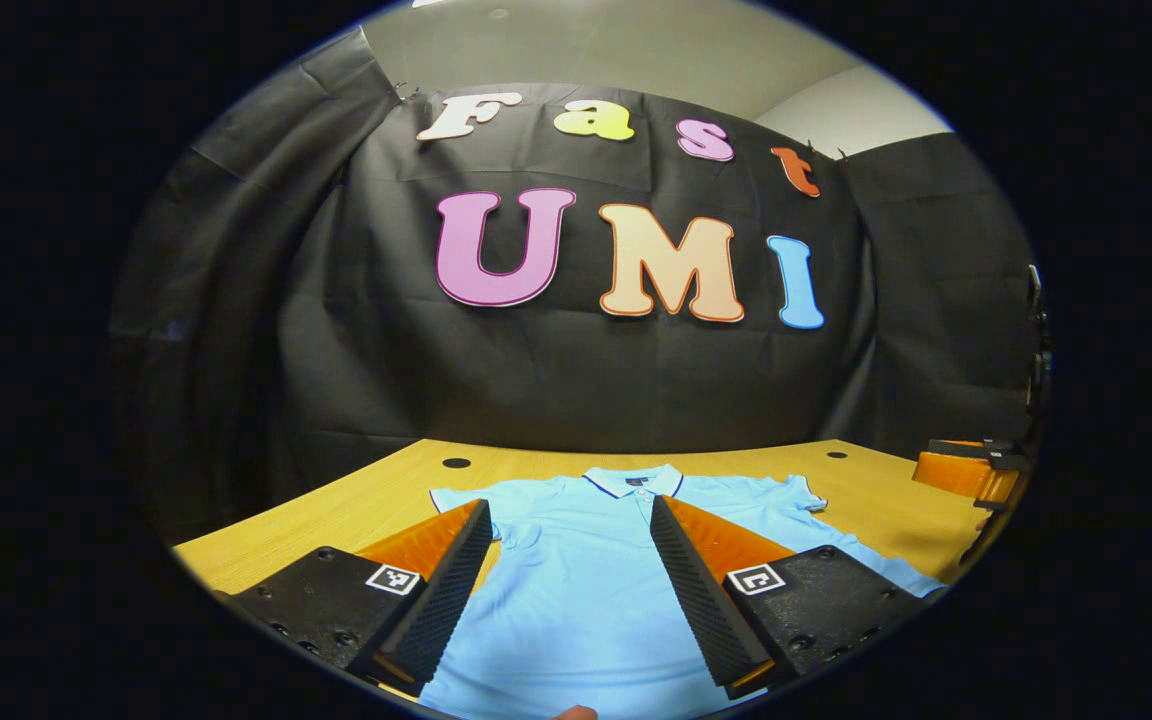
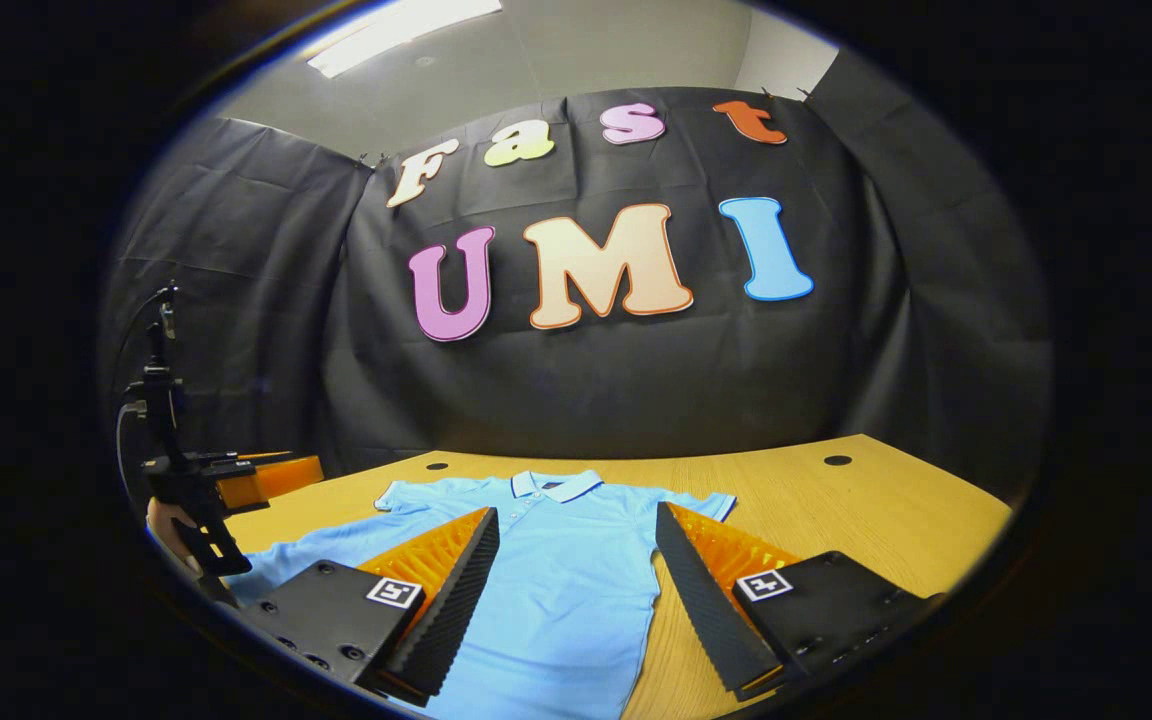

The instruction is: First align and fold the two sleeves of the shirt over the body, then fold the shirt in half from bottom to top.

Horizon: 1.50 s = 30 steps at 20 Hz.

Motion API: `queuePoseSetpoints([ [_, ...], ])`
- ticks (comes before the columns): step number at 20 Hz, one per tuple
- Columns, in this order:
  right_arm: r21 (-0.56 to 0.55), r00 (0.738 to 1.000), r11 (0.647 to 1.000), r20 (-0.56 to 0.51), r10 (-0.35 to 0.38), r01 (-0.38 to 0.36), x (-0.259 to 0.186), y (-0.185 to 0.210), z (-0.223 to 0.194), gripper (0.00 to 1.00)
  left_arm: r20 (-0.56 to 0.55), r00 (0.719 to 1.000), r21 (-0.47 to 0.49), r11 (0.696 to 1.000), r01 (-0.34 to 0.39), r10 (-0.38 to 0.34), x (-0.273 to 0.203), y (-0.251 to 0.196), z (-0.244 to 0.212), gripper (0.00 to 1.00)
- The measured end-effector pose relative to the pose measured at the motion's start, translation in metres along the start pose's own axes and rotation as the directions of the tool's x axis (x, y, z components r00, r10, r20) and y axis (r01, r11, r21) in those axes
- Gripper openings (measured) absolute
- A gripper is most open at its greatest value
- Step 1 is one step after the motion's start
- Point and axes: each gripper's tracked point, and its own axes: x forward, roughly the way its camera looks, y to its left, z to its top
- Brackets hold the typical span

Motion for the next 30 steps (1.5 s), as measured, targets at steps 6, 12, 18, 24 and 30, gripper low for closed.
queuePoseSetpoints([
  [6,0.015,0.999,1.0,-0.045,-0.015,0.016,0.005,-0.011,-0.007,0.98,0.001,1.0,0.007,1.0,0.004,-0.004,-0.002,-0.001,0.0,0.95],
  [12,0.098,0.974,0.99,-0.212,-0.081,0.104,0.048,-0.067,-0.008,0.97,-0.002,1.0,-0.001,1.0,0.023,-0.023,-0.002,-0.009,0.0,0.95],
  [18,0.053,0.917,0.984,-0.375,-0.139,0.171,0.115,-0.098,-0.039,0.97,0.017,0.999,0.01,0.999,0.033,-0.033,-0.005,-0.01,0.008,0.95],
  [24,-0.057,0.832,0.975,-0.511,-0.215,0.216,0.177,-0.121,-0.084,0.94,0.005,0.999,-0.003,0.999,0.032,-0.032,-0.002,-0.005,0.004,0.95],
  [30,-0.086,0.758,0.961,-0.598,-0.26,0.261,0.202,-0.14,-0.111,0.94,0.006,0.999,-0.017,0.999,0.035,-0.035,0.0,-0.002,0.004,0.95],
])
